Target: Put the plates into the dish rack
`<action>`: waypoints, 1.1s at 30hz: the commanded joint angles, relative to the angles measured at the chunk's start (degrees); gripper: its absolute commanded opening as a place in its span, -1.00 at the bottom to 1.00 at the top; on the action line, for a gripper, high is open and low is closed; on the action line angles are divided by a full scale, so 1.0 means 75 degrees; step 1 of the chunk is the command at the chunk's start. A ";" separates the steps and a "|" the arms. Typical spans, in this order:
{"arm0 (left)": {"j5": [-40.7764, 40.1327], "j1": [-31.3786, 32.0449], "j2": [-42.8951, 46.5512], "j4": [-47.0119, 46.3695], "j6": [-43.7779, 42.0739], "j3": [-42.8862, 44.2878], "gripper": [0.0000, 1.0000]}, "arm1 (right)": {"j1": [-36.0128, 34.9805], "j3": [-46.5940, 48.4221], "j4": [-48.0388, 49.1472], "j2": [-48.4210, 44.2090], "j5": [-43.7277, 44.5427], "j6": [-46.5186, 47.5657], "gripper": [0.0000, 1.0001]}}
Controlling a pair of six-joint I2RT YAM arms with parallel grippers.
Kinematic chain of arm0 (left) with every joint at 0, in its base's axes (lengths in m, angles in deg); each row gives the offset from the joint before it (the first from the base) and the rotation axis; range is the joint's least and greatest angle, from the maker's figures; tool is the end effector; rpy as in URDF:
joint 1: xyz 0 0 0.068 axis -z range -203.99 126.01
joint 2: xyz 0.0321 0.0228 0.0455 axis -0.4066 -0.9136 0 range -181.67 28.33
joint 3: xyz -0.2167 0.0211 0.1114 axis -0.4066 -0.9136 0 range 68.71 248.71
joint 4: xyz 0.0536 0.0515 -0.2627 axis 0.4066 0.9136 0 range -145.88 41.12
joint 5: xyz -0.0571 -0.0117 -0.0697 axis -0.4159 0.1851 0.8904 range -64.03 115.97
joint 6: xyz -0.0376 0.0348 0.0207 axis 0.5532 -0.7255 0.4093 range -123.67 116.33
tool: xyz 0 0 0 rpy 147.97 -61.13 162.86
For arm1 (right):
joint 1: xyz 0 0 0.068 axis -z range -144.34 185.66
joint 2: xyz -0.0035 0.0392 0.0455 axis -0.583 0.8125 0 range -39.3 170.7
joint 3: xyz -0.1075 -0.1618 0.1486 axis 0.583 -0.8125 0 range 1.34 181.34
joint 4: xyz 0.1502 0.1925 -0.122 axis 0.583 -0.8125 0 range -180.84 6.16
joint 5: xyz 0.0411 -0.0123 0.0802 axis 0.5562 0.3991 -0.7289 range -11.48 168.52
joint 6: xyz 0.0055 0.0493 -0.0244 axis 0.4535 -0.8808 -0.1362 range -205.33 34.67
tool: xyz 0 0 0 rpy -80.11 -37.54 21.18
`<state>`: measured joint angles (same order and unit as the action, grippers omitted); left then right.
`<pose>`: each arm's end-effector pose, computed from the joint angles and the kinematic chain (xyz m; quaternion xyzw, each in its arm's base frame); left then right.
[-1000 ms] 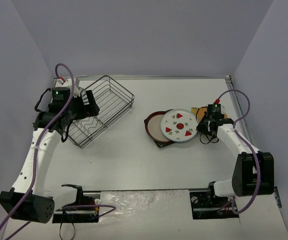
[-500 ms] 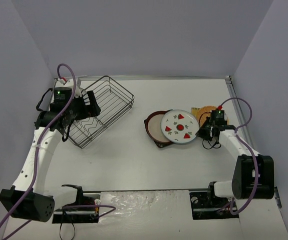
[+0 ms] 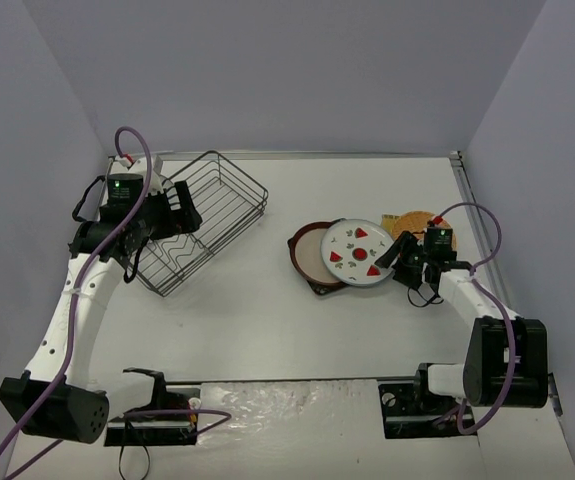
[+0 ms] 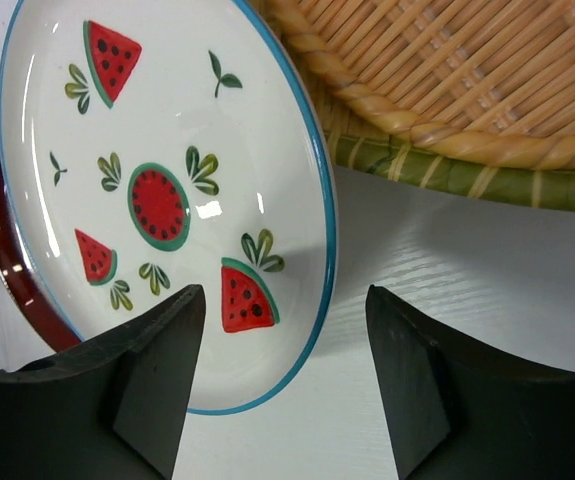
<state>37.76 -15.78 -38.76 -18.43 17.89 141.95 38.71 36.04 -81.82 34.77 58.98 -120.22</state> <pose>0.2688 -0.0465 0.3594 -0.0509 0.8670 -0.2117 0.4482 0.2797 -0.0023 0.1560 0.2160 0.8598 0.2662 0.3786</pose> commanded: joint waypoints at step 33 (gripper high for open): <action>0.0158 0.0060 0.0100 -0.0241 0.0171 0.0066 0.94 | 0.0797 -0.1328 0.4471 0.0907 -0.2421 -0.0811 -0.19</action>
<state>38.20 -15.69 -38.76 -17.95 18.04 141.94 44.20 25.85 -53.46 41.37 43.04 -126.20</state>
